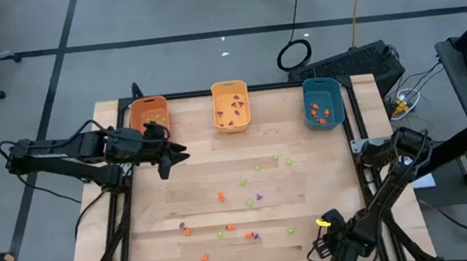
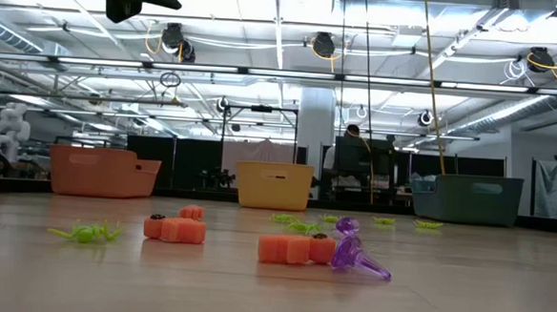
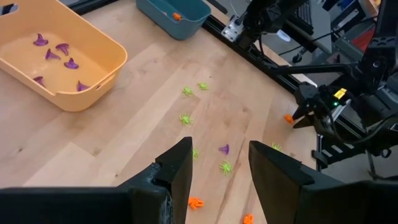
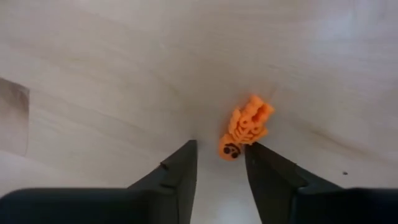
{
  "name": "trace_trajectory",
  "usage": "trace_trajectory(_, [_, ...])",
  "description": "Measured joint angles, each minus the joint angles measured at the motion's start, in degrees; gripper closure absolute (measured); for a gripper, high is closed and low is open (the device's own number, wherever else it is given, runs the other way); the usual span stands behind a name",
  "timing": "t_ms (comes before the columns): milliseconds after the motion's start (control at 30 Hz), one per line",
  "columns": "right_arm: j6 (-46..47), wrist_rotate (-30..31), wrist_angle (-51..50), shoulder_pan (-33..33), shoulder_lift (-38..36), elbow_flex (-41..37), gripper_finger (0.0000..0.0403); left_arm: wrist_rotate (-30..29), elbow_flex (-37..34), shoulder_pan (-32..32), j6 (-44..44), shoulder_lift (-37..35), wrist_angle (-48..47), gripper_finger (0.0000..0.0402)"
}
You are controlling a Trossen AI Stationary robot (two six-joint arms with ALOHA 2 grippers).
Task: Sort Halloween decoration
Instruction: Put the orange skeleton toy into the blue bin
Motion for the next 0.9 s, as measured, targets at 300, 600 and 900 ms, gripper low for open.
trace_trajectory(300, [-1.8, 0.3, -0.5, -2.5, -0.1, -0.1, 0.0345, 0.0, 0.0, 0.0, 0.0, 0.0, 0.0, 0.0245])
trace_trajectory(600, [-2.8, 0.3, 0.1, -3.9, -0.2, -0.1, 0.0394, 0.0, 0.0, 0.0, 0.0, 0.0, 0.0, 0.0245])
trace_trajectory(900, [-5.7, 0.6, 4.5, -5.3, -5.5, -0.1, 0.0402, 0.0, 0.0, 0.0, -0.2, 0.0, 0.0, 0.0245])
